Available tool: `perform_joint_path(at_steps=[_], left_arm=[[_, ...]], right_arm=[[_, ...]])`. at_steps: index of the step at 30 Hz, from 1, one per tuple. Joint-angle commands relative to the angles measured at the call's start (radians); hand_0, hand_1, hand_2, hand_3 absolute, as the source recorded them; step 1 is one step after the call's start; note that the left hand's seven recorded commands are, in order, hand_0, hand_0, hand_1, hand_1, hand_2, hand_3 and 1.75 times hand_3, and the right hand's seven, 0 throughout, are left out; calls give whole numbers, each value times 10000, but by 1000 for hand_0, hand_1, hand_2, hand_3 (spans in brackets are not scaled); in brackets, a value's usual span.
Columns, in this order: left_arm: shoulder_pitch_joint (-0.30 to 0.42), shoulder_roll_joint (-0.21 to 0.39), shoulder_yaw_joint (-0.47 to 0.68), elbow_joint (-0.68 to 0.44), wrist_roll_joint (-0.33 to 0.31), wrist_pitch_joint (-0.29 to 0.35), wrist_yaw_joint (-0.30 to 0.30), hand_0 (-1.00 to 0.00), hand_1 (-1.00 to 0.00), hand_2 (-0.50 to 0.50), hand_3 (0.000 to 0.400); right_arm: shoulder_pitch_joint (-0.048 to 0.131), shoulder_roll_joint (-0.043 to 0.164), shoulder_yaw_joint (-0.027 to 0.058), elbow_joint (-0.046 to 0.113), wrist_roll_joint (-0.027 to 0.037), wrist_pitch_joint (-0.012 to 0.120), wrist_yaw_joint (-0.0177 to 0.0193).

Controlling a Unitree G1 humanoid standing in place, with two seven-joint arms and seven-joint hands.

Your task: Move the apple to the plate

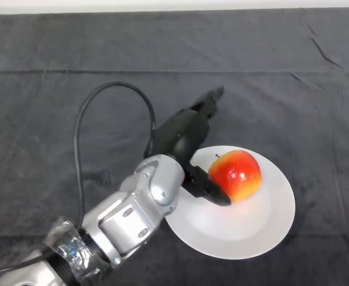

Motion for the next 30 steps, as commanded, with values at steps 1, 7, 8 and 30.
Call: perform_joint_path(at_steps=[1, 7, 8, 30], left_arm=[[7, 405, 491, -567, 286, -251, 344, 0, 0, 0, 0], [421, 803, 1419, -1139, 542, -457, 872, 0, 0, 0, 0], [498, 866, 1582, -1243, 568, -479, 944, 0, 0, 0, 0], [2475, 2125, 5465, -3773, 840, -388, 1789, 0, 0, 0, 0]], right_arm=[[-196, -216, -155, 43, -6, 36, -15], [-192, -212, -155, 36, -6, 34, -19], [-192, -212, -155, 34, -5, 33, -20], [-176, -198, -156, 2, 0, 26, -39]])
